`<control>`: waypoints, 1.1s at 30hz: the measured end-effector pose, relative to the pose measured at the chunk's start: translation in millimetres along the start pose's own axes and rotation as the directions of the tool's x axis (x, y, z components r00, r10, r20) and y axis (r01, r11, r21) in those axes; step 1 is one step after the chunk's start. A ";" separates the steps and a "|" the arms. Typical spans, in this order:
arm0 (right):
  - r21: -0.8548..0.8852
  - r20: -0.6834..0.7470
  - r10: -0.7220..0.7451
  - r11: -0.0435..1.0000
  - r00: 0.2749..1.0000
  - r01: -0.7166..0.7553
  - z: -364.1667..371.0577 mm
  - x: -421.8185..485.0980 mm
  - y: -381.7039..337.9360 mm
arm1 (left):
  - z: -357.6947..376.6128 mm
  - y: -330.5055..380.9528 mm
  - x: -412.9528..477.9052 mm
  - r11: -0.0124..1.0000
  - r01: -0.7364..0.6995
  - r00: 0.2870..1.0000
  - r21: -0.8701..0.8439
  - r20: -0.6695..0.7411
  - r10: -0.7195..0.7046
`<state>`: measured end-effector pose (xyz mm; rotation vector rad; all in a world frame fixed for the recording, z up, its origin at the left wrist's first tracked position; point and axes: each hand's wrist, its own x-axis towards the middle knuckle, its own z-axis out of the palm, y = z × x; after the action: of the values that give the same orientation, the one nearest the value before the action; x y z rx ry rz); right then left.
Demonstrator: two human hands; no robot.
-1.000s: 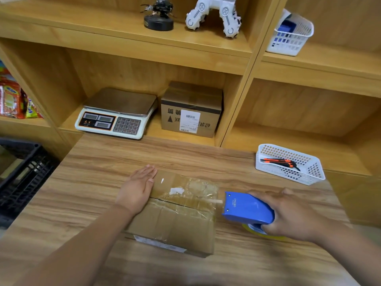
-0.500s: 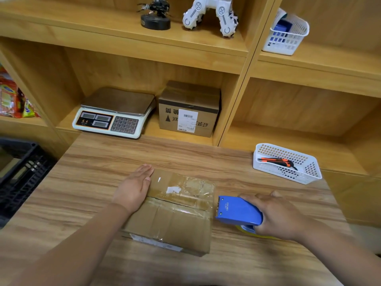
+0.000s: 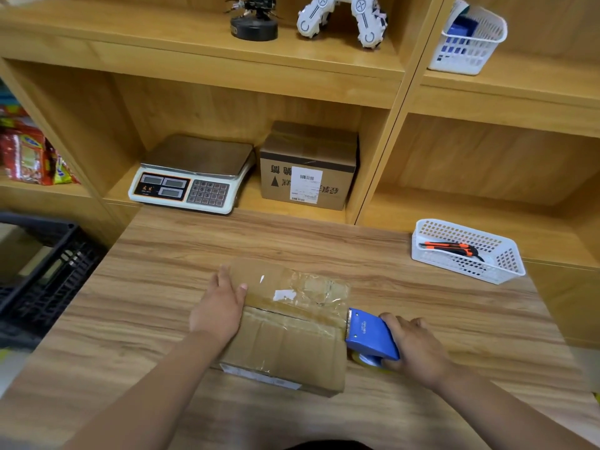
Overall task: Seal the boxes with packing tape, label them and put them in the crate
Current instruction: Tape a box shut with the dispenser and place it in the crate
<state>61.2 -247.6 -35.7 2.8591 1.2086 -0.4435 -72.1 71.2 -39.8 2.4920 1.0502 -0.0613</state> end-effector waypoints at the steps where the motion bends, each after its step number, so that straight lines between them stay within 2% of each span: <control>1: 0.016 -0.007 0.005 1.000 1.000 -0.004 1.2 0.9 -2.2 | 0.1 -4.0 -1.8 0.997 0.046 0.999 -0.057 0.005 -0.046; 3: 0.057 -0.043 0.007 0.998 0.999 -0.005 -0.1 3.7 -7.1 | -2.3 -13.5 1.4 0.990 0.089 0.996 -0.112 -0.003 -0.090; 8: 0.240 -0.245 -0.024 0.967 0.969 0.084 -22.2 18.5 -40.0 | -16.7 -47.1 16.3 0.951 0.141 0.990 -0.275 0.017 -0.142; 10: 0.228 -0.333 -0.060 0.963 0.941 0.142 -36.4 29.0 -56.5 | -21.0 -65.0 23.0 0.913 0.178 0.984 -0.366 0.063 -0.166; 13: 0.119 -0.417 -0.142 0.971 0.898 0.208 -66.1 40.4 -80.6 | -23.1 -87.4 31.4 0.839 0.238 0.971 -0.489 0.109 -0.212; 16: 0.004 -0.412 -0.212 0.972 0.886 0.235 -100.3 43.0 -104.2 | -19.0 -93.7 28.7 0.735 0.275 0.961 -0.620 0.156 -0.228; 20: -0.085 -0.266 -0.202 0.979 0.943 0.186 -147.2 37.3 -129.9 | 4.6 -80.5 13.7 0.618 0.350 0.937 -0.704 0.272 -0.221; 25: -0.203 -0.224 -0.227 0.962 0.948 0.182 -177.1 33.7 -161.9 | 21.6 -59.2 14.3 0.704 0.305 0.949 -0.642 0.268 -0.167; 27: -0.233 -0.215 -0.223 0.957 0.951 0.172 -180.5 33.6 -173.6 | 0.8 -48.0 14.9 0.634 0.174 0.983 -0.753 0.174 -0.063; 29: -0.250 -0.216 -0.222 0.954 0.951 0.166 -182.2 35.4 -184.4 | -36.8 -37.9 9.4 0.409 0.060 0.977 -0.910 0.138 0.162; 30: -0.253 -0.225 -0.224 0.953 0.948 0.165 -182.6 37.3 -189.7 | -56.6 -35.5 4.9 0.319 -0.003 0.950 -0.948 0.096 0.296; 31: -0.259 -0.236 -0.230 0.951 0.944 0.167 -183.0 39.9 -195.6 | -75.0 -33.3 -0.3 0.318 -0.090 0.905 -0.944 0.056 0.422; 33: -0.277 -0.238 -0.247 0.944 0.939 0.178 -184.2 45.2 -207.6 | -100.6 -31.0 -11.1 0.430 -0.256 0.793 -0.866 0.066 0.606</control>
<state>-7.8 -48.8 150.8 2.6404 1.5035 0.1043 -114.0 123.8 42.0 1.6554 0.1055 0.1031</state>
